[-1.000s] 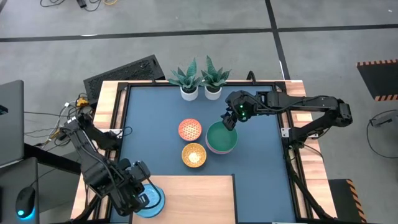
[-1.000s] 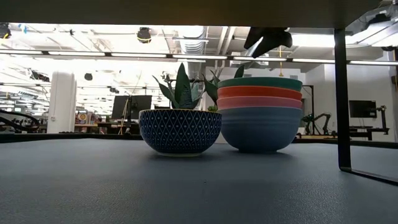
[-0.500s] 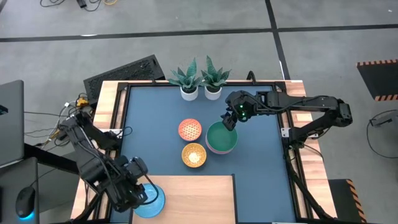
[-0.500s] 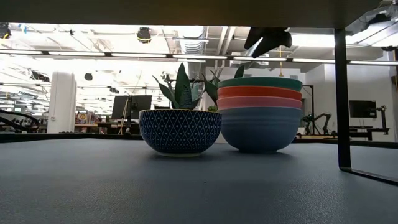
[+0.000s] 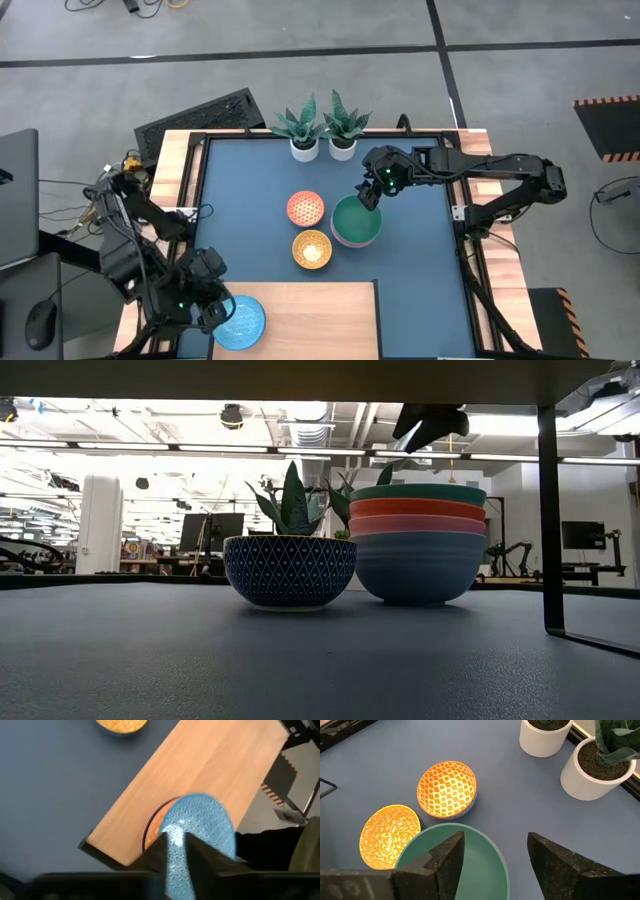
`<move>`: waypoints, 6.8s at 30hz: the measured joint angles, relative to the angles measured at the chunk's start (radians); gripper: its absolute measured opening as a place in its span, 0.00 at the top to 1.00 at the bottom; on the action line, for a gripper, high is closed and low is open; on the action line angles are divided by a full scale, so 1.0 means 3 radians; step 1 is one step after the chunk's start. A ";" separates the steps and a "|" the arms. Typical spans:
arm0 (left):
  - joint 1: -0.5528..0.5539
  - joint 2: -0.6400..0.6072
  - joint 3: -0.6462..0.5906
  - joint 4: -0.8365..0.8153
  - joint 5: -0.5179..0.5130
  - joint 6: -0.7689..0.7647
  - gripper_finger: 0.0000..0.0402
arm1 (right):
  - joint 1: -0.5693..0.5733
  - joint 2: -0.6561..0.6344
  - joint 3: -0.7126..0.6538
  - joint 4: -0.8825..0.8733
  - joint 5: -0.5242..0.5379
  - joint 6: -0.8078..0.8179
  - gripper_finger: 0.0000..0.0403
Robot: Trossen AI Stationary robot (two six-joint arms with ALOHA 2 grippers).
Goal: Place and stack bowls onto a shelf
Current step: Stack the light blue and white bowl on top of the dark blue and white bowl on the shelf, then stack the yellow and white bowl on top of the light blue and white bowl on the shelf
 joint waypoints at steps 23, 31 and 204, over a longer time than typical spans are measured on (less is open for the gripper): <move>-0.0547 -0.0648 -0.1529 0.1395 -0.0652 -0.0643 1.00 | 0.0001 0.0000 0.0000 0.0000 -0.0003 0.0025 0.39; -0.0546 -0.0752 -0.1646 0.1443 -0.0692 -0.0584 1.00 | 0.0001 0.0000 0.0000 0.0000 -0.0004 0.0027 0.39; 0.2484 0.1377 -0.1403 0.2071 0.0811 0.2164 0.58 | 0.1550 0.0540 0.2365 -0.2272 0.0903 0.0626 0.46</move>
